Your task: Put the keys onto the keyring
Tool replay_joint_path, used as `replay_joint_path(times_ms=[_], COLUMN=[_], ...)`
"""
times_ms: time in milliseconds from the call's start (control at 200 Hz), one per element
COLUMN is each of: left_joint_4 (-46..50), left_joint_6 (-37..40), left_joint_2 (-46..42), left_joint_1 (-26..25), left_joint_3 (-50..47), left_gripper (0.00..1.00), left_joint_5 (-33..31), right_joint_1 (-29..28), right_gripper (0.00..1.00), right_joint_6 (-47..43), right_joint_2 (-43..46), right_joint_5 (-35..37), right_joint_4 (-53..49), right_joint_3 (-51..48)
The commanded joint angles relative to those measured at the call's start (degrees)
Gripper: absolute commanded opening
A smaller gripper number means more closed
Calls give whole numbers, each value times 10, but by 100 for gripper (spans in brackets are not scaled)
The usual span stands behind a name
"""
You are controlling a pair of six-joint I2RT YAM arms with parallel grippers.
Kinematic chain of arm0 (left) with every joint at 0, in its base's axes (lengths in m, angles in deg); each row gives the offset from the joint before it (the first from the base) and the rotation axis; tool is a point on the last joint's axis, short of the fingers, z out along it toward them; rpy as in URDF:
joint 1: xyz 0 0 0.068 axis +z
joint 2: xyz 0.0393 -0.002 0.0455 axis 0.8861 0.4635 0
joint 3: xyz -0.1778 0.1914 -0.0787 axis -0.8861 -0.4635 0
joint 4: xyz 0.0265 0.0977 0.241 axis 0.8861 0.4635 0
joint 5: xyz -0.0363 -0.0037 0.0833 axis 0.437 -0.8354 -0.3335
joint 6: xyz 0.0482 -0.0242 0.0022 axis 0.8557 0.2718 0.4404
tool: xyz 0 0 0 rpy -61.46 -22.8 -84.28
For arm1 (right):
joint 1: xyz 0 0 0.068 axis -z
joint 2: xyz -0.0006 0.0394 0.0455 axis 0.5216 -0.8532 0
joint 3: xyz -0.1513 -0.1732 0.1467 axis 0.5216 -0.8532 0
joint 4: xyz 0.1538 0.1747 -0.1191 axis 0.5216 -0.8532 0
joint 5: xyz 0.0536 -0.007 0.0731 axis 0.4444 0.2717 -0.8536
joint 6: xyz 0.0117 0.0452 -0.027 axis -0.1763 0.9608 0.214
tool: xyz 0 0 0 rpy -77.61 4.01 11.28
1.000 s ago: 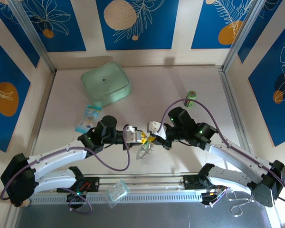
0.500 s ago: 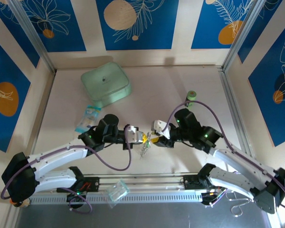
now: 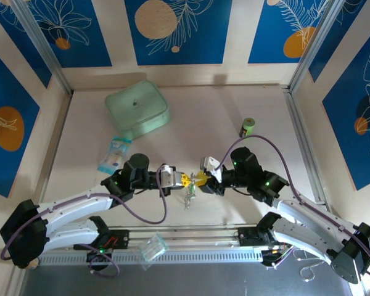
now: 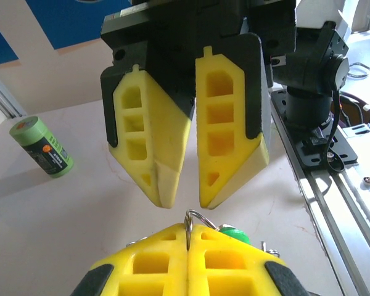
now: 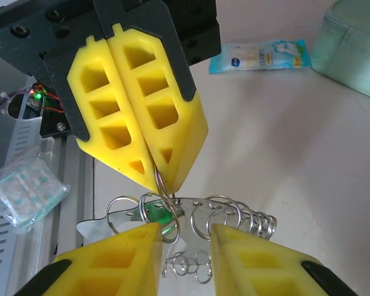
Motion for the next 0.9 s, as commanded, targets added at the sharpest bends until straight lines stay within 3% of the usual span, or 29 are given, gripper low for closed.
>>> replay_joint_path(times_ms=[0, 180, 335, 490, 725, 810, 895], left_joint_4=[-41, -50, -54, -78, -118, -115, -133], left_joint_6=[-11, -16, -21, -40, -72, -79, -99], left_joint_2=[-10, -8, -11, -17, -10, -11, -10], left_joint_1=[-5, -5, -5, -5, -5, -5, -5], left_joint_3=[-1, -1, -1, -5, -1, -5, -15], left_gripper=[0, 0, 0, 0, 0, 0, 0], left_joint_5=[21, 25, 26, 26, 44, 37, 26], right_joint_1=[2, 2, 6, 14, 2, 3, 4], right_gripper=[27, 20, 0, 0, 0, 14, 20], right_joint_6=[8, 8, 2, -12, -10, -7, -12], right_joint_2=[-7, -16, -13, -23, -56, -29, 10], right_joint_5=[-26, -38, -25, 15, -1, 5, 6], right_joint_4=[15, 12, 5, -27, -30, -14, 8], right_joint_3=[3, 9, 12, 16, 27, 18, 1])
